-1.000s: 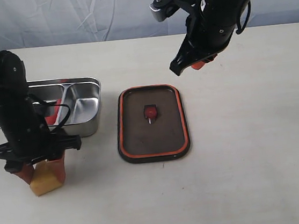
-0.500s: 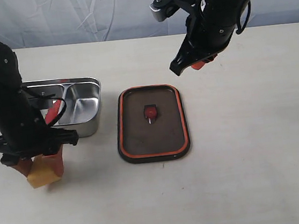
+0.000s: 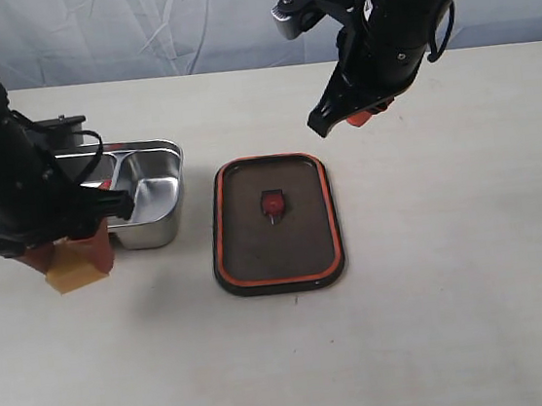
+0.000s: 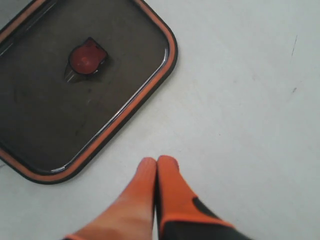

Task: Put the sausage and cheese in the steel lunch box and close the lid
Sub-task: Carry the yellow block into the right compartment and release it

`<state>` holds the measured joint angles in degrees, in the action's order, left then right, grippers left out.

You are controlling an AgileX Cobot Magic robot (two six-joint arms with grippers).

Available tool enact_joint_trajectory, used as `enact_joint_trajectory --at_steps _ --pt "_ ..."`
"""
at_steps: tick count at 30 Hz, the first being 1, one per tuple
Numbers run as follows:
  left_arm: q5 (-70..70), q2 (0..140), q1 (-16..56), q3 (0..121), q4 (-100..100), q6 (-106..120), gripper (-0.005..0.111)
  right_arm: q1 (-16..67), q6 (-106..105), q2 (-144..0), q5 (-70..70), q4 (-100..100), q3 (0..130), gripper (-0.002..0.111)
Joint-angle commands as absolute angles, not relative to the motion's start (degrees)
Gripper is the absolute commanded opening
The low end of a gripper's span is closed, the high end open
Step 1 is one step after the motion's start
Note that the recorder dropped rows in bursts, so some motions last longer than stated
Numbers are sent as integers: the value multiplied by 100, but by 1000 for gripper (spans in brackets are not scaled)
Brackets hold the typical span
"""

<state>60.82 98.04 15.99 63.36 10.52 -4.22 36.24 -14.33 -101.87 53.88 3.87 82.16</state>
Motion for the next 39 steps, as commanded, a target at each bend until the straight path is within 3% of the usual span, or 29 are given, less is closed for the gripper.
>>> enact_joint_trajectory --at_steps 1,18,26,39 --pt "5838 9733 1618 6677 1049 -367 0 3596 -1454 -10140 5369 386 8214 0" --pt "5080 10961 1618 8242 872 442 0 3596 -1436 -10140 5675 388 8214 0" --pt "4937 11097 1618 8408 1494 1008 42 3596 -1436 -10140 5803 388 8214 0" --pt "5159 11097 1618 8408 1507 1097 66 3596 -1044 -10140 5825 388 8214 0"
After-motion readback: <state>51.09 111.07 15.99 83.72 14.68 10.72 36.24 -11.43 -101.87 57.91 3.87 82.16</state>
